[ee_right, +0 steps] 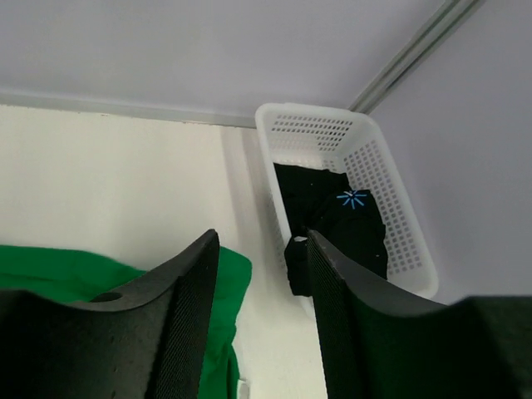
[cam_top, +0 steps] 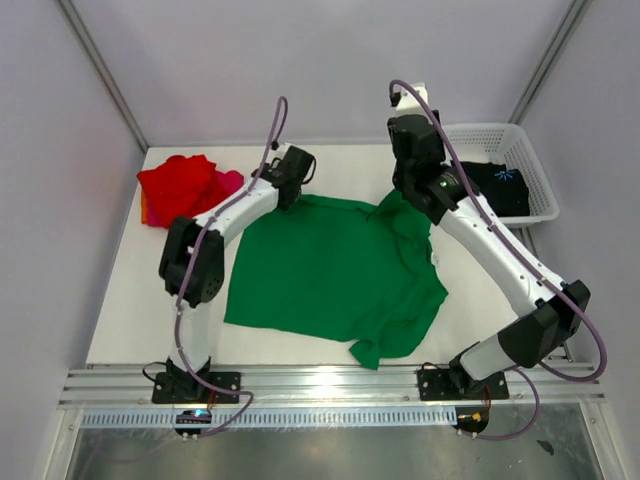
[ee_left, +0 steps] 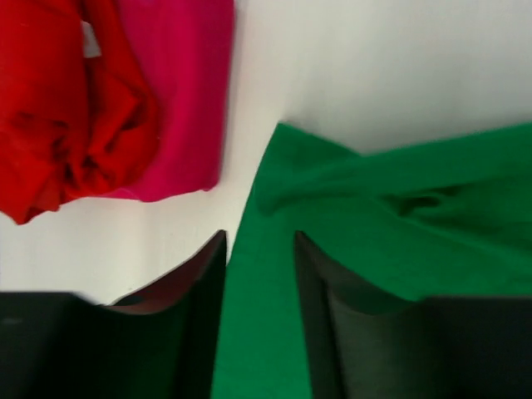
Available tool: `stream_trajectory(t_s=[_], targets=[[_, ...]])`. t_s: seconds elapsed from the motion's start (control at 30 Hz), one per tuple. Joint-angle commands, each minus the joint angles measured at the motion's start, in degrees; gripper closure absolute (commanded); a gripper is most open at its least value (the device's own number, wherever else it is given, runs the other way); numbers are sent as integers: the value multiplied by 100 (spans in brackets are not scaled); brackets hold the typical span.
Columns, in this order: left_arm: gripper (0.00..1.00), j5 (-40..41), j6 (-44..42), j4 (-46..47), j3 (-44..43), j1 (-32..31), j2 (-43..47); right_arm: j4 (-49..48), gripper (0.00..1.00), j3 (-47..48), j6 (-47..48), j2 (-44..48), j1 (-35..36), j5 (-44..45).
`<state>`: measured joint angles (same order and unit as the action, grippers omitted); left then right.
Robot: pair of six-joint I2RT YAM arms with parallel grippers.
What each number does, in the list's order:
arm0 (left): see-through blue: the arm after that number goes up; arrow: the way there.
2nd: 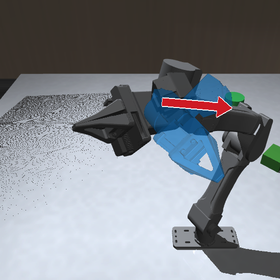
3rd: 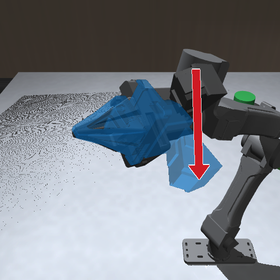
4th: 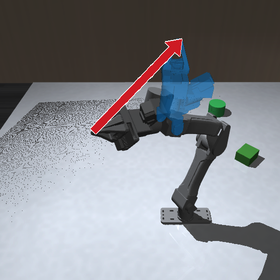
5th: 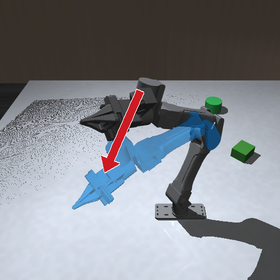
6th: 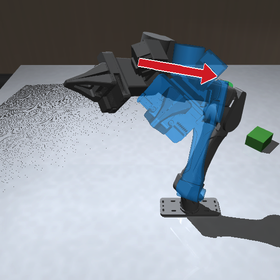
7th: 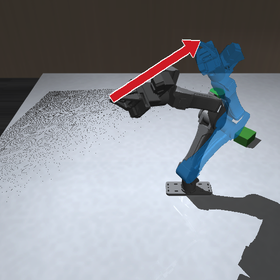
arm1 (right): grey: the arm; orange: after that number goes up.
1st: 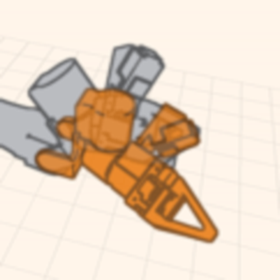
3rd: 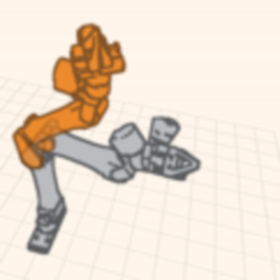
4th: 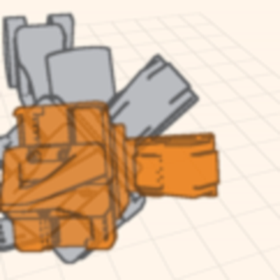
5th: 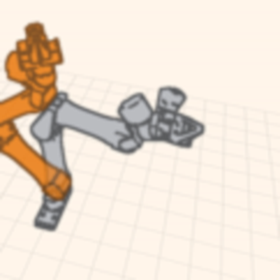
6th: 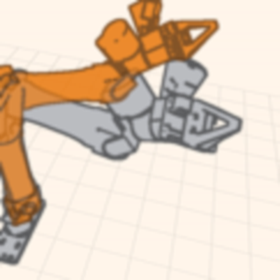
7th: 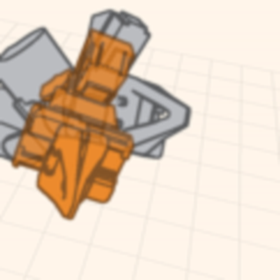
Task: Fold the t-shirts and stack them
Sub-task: Flatten out the tshirt
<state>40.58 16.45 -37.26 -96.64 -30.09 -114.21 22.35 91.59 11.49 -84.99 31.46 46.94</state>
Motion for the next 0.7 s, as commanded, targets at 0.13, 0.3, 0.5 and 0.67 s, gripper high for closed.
stream_trajectory(t_s=[0.13, 0.3, 0.5, 0.67], targets=[[51, -33, 676, -282, -400, 55, -251, -99, 45, -730, -717, 122, -17, 166], [48, -23, 500, -326, -312, 55, 459, 137, 45, -1125, -955, 597, -17, 149], [47, -673, 473, -704, -312, 56, 1129, 1225, 44, -1170, -1709, 1211, 114, -263], [47, -1682, 868, -985, 126, 47, 1428, 1930, 45, -1547, -2860, 1704, 158, -1736]])
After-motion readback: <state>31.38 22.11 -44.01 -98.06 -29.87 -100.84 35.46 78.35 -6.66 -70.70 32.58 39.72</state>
